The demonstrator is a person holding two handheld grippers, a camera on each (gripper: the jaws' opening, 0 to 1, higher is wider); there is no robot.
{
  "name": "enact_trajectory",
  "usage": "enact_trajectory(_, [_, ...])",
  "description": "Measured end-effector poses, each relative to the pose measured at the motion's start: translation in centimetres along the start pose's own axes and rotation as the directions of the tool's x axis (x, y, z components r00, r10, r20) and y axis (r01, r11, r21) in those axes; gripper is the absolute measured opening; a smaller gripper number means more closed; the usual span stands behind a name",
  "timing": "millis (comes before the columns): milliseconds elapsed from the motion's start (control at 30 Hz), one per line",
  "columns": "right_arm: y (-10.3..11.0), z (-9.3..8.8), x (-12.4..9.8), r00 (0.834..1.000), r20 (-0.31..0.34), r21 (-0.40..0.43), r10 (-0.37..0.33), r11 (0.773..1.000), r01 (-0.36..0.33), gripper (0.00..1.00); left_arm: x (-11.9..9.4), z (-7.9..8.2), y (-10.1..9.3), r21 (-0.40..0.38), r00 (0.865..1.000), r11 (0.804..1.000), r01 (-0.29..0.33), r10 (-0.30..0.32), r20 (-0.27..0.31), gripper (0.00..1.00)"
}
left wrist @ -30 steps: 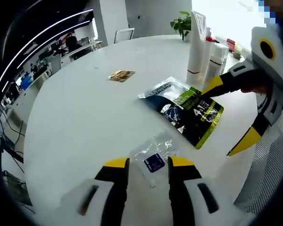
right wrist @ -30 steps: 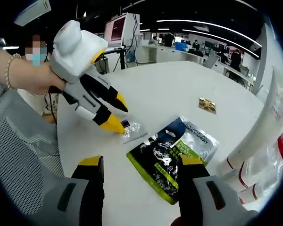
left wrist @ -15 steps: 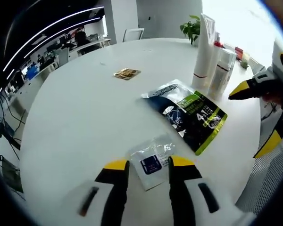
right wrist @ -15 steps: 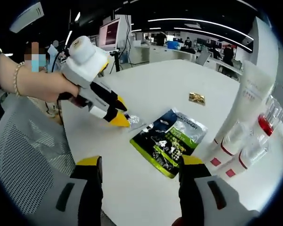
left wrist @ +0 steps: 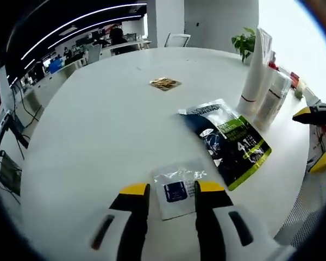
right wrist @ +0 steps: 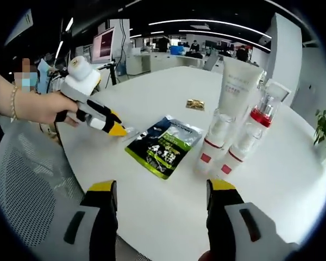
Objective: Arrange the skincare products in the storage area until every visible bottle or jar stands upright without overlapping.
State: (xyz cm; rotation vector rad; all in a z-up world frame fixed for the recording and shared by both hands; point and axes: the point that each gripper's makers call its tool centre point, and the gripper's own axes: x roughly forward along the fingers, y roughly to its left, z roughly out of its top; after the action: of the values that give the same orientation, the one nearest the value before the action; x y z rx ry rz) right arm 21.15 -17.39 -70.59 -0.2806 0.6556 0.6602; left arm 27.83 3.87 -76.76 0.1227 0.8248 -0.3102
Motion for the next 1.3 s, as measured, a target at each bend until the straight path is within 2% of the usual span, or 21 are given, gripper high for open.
enact_trajectory(167, [-1.7,-0.3,-0.8,0.999,0.007,0.024,-0.045,0.999,0.045,0.67,0.0,-0.2,0.0,-0.077,1.000,0.997,-0.013,0.013,-0.002,0.33])
enact_trajectory(333, [-2.9,-0.5,-1.3,0.998,0.012,0.034,-0.068,0.997,0.068,0.67,-0.4,-0.3,-0.3,-0.129,1.000,0.992,-0.011,0.013,0.010,0.35])
enact_trajectory(667, [-3.4,-0.8,-1.5,0.997,0.014,0.043,-0.077,0.996,0.077,0.67,-1.4,-1.4,-0.5,-0.195,1.000,0.981,0.019,-0.020,-0.002,0.33])
enact_trajectory(967, [-3.5,-0.9,-1.5,0.997,0.014,0.049,-0.078,0.996,0.077,0.67,-1.9,-1.4,-1.5,-0.209,0.999,0.977,0.035,-0.036,-0.004,0.32])
enact_trajectory(1300, [-3.7,-1.1,-1.7,0.996,0.017,0.076,-0.089,0.993,0.088,0.70,-2.4,-1.6,-1.4,-0.211,0.999,0.977,0.037,-0.039,-0.002,0.34])
